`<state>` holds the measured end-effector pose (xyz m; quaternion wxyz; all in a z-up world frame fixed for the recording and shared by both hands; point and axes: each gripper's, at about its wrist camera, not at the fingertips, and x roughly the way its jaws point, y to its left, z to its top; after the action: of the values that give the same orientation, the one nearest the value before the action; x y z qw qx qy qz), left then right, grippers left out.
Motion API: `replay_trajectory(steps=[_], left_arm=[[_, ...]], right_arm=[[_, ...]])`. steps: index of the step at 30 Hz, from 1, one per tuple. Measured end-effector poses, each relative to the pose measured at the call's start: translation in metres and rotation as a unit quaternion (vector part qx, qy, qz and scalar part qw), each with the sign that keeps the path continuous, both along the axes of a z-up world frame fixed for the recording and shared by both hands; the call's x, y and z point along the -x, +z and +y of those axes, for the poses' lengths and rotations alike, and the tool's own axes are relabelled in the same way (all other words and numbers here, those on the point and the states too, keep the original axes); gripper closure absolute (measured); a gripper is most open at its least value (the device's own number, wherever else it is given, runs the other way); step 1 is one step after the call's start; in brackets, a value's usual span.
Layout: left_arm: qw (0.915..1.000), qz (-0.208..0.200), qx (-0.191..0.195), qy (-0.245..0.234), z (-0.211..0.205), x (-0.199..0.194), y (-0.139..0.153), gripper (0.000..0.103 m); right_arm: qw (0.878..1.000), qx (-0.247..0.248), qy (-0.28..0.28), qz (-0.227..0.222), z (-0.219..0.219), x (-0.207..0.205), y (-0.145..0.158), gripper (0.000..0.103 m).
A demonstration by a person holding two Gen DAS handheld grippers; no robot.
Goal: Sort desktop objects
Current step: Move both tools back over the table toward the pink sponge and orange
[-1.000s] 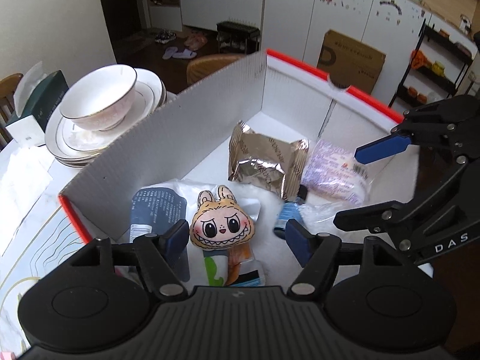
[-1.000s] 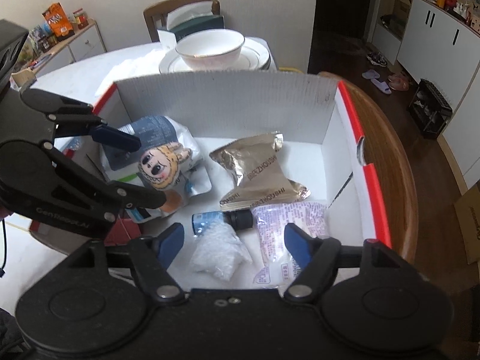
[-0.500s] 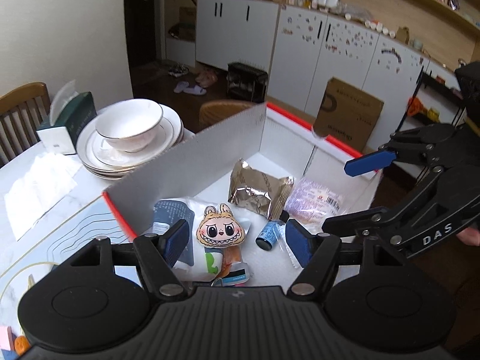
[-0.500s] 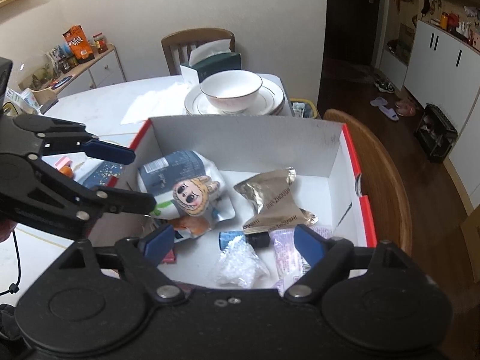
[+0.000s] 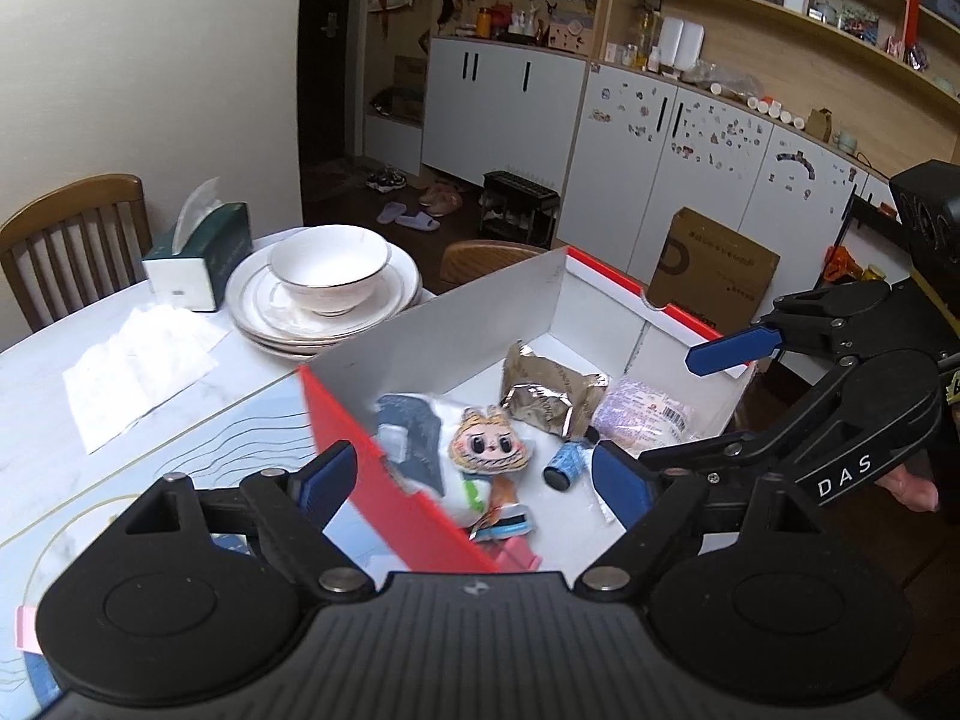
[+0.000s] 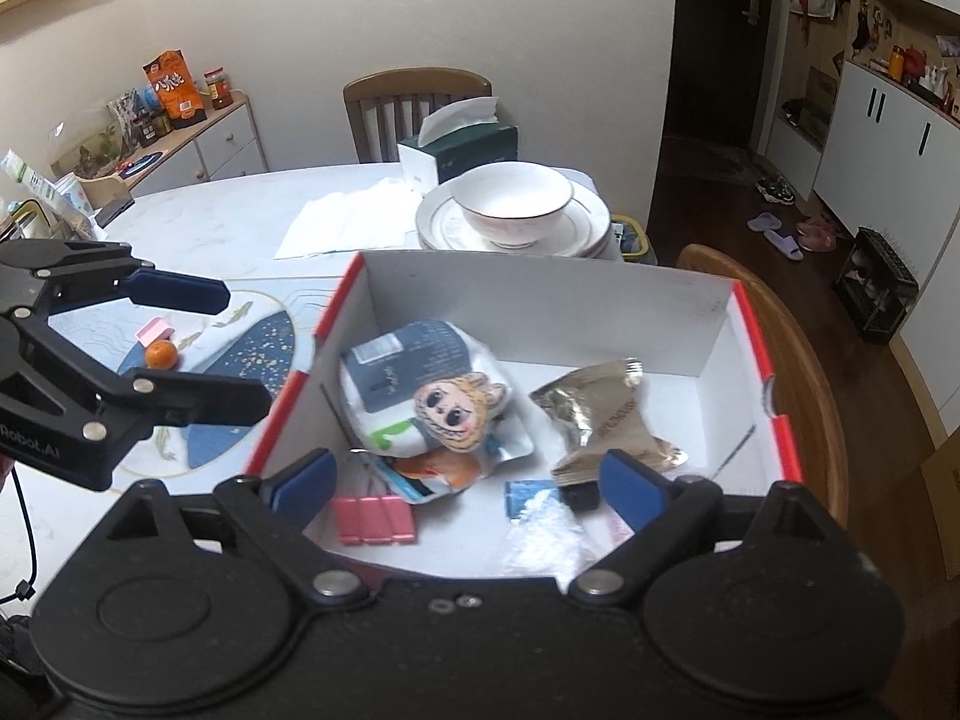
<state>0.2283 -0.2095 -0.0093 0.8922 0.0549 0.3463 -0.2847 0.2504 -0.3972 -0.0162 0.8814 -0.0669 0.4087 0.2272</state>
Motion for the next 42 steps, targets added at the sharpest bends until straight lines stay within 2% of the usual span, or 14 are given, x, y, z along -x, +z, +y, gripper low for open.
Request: replay_trajectory(steps=[4, 15, 20, 29, 42], left_arm=[[1.0000, -0.005, 0.004, 0.004, 0.025, 0.005, 0.001, 0.001], [0.9985, -0.014, 0.008, 0.053, 0.117, 0.007, 0.002, 0.000], [0.9967, -0.006, 0.011, 0.080, 0.162, 0.004, -0.003, 0.000], [0.9926, -0.017, 0.003, 0.121, 0.226, -0.002, -0.013, 0.000], [0.9849, 0.007, -0.022, 0.172, 0.294, -0.029, -0.049, 0.000]], right_arm=[[1.000, 0.000, -0.002, 0.000, 0.022, 0.007, 0.002, 0.008], [1.000, 0.001, 0.005, 0.003, 0.100, 0.019, 0.003, 0.007], [1.000, 0.004, 0.006, 0.003, 0.139, 0.022, -0.002, 0.007], [1.000, 0.015, 0.024, 0.006, 0.204, 0.021, -0.014, 0.007], [0.998, 0.032, 0.048, 0.015, 0.270, 0.010, -0.040, 0.009]])
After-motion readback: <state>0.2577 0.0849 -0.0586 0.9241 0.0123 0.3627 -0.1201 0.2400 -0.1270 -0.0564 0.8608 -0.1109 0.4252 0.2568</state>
